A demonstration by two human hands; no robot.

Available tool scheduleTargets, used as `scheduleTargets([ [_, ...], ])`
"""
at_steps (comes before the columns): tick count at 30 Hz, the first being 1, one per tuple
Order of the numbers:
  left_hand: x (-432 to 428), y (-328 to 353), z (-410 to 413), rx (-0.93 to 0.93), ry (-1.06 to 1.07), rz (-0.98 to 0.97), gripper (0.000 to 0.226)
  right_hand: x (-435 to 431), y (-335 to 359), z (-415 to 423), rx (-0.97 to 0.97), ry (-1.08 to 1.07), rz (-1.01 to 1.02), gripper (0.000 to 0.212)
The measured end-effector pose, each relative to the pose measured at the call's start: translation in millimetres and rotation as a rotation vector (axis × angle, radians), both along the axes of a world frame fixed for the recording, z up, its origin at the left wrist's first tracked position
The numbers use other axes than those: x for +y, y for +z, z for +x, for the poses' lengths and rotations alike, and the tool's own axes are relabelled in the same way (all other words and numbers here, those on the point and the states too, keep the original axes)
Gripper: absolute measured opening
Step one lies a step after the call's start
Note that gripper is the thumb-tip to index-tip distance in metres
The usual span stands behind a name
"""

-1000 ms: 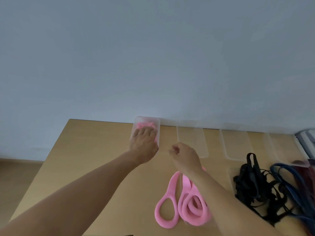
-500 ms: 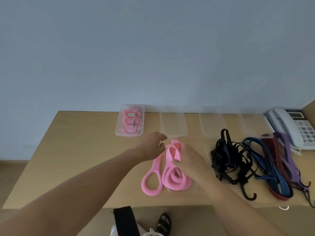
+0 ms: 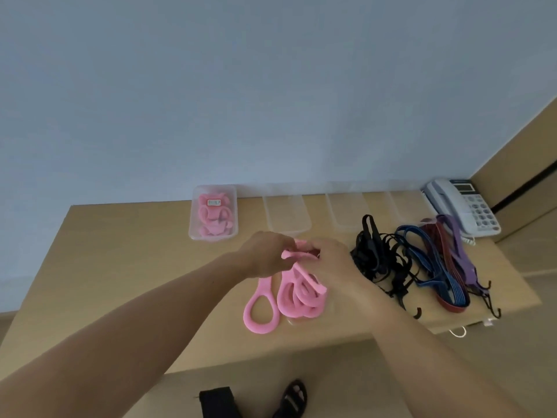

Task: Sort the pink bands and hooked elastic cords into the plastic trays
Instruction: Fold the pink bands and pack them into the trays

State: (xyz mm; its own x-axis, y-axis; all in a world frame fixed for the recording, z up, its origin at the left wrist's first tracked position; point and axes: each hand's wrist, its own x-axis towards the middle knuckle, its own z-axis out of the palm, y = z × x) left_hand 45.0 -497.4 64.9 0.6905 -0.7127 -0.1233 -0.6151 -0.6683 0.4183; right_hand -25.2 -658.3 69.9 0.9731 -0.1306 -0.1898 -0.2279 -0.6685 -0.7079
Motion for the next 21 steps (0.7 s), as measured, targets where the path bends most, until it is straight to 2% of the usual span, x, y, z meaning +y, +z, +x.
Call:
scheduleTargets([
  [2, 3, 12, 2, 0.08, 0.069, -0.039, 0.027, -7, 12, 1, -0.066, -0.076, 0.082, 0.015],
  [4, 5, 25, 5, 0.206, 0.173, -0.177, 0.02, -17, 23, 3, -0.111, -0.136, 0.155, 0.013],
  [8, 2, 50, 11, 0.573, 0.384, -0.531, 0.008, -35, 44, 12, -0.172, -0.214, 0.31, 0.007],
  [10, -3, 57, 10, 0.683, 0.422, -0.578, 0.005, -41, 53, 17, -0.213, -0.18, 0.319, 0.01],
  [12, -10, 62, 8, 0.655, 0.405, -0.475, 0.008, -46, 66, 22, -0.309, -0.13, 0.251, 0.013],
  [15, -25, 77, 2, 0.537, 0.388, -0.363, 0.027, -49, 84, 28, -0.36, 0.003, 0.215, 0.015],
  [18, -35, 90, -4, 0.482, 0.46, -0.523, 0.023, -53, 98, 33, -0.397, 0.074, 0.251, 0.017],
  [21, -39, 99, -14, 0.55, 0.487, -0.691, 0.015, -59, 106, 33, -0.436, 0.104, 0.307, 0.017],
])
